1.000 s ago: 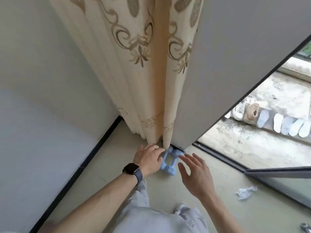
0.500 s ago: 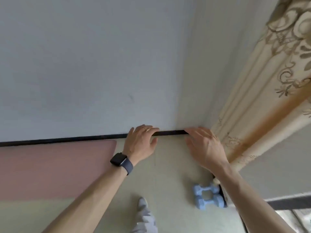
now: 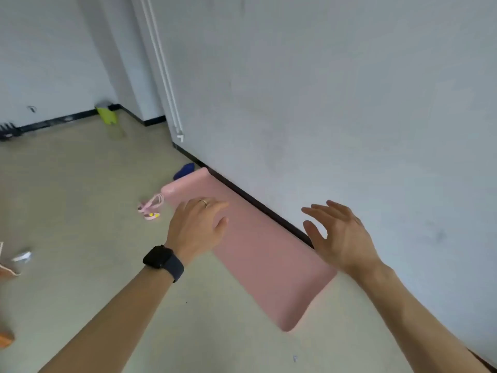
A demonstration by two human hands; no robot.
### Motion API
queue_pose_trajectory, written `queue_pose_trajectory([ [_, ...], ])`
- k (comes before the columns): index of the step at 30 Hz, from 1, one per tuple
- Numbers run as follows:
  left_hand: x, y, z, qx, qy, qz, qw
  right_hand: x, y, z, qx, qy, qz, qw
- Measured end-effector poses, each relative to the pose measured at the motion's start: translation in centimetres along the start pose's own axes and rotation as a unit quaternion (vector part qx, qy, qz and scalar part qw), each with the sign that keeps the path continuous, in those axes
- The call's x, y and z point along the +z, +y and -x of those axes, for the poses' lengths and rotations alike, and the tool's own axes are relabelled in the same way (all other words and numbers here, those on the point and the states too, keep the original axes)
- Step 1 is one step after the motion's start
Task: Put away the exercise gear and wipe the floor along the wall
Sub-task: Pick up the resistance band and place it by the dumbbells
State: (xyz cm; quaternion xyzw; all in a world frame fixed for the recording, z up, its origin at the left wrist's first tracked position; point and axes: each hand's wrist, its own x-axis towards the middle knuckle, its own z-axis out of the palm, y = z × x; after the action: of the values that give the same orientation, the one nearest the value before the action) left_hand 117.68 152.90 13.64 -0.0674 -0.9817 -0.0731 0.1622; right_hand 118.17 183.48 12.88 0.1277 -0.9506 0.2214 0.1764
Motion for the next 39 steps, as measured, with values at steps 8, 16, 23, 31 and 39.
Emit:
queue_pose_trajectory([
  [8,-3.6,-24.6,0.9,-0.17,-0.025,-0.04,0.984,14.8,-18.6,-11.7,-0.108,-0.052,-0.058,0.991],
  [16,-0.4,-39.9,-2.8,-0.259,-0.04,-0.018,0.965,27.1,-27.2,-23.7,-0.144,-0.13,-0.092,0.977],
  [23,4.0,-52.8,-10.5,-0.308,-0.061,-0.021,0.949,39.4,-31.9,-36.7,-0.16,-0.209,-0.102,0.959],
  [31,6.8,-67.1,-15.8,-0.374,-0.109,-0.038,0.92,51.0,-39.5,-48.2,-0.15,-0.308,-0.11,0.933],
  [39,11.4,-84.9,-23.7,-0.335,-0.176,-0.029,0.925,63.2,-47.3,-57.6,-0.1,-0.335,-0.075,0.934],
])
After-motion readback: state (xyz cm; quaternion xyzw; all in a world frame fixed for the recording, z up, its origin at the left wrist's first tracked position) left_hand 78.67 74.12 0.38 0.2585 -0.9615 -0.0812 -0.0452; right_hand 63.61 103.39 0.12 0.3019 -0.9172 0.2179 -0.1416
